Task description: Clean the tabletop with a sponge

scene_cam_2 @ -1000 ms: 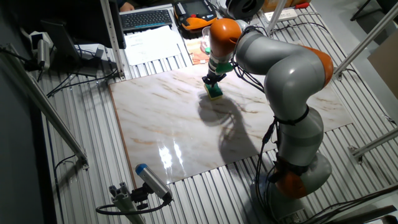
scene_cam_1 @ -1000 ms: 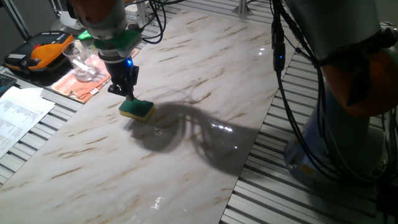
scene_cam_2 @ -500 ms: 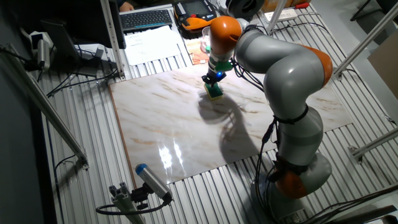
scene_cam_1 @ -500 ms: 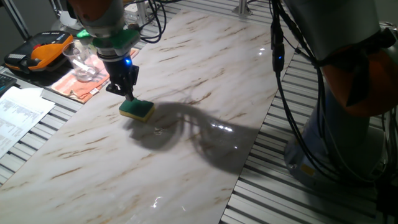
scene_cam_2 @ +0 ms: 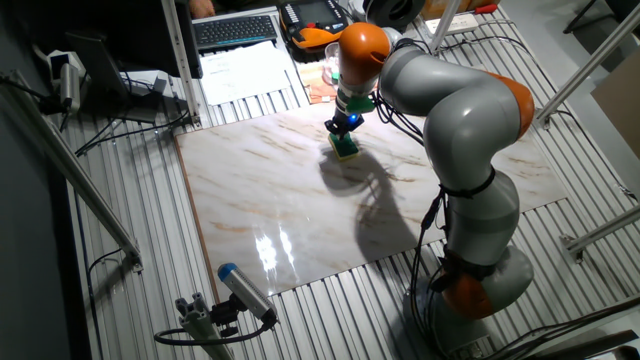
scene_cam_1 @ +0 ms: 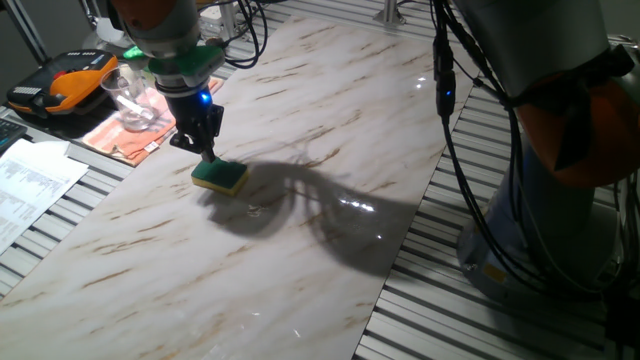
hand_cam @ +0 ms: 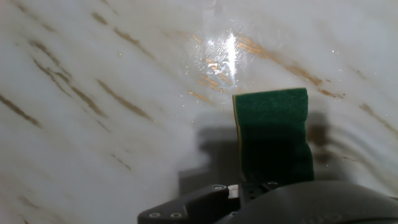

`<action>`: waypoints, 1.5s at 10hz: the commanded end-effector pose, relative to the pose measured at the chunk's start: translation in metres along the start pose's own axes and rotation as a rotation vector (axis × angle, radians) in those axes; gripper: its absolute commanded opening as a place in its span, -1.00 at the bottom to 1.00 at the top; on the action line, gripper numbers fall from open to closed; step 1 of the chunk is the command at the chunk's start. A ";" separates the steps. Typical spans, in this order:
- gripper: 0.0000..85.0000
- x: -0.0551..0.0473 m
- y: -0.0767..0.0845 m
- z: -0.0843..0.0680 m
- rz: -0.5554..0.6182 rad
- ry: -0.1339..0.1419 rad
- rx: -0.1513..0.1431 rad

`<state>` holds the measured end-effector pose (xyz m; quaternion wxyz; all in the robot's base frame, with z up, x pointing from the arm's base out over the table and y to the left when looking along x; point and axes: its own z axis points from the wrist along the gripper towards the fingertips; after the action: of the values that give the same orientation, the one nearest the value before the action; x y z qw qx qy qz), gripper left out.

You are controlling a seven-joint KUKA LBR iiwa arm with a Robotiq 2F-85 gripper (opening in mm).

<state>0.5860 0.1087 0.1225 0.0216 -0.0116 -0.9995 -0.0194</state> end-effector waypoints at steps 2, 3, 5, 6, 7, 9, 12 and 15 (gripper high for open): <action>-1.00 -0.001 0.000 0.001 -0.002 0.000 -0.006; -1.00 -0.001 0.000 0.001 -0.002 0.000 -0.005; -1.00 -0.001 -0.001 0.001 0.000 -0.005 0.006; -1.00 -0.001 -0.001 0.001 0.000 -0.005 0.006; -1.00 -0.001 -0.001 0.001 0.000 -0.005 0.006; -1.00 -0.001 -0.002 0.001 0.003 -0.005 0.011; -1.00 -0.002 -0.002 0.002 0.000 -0.005 0.012; -1.00 -0.001 -0.003 0.002 0.001 -0.007 0.017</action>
<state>0.5875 0.1062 0.1207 0.0183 -0.0119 -0.9997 -0.0111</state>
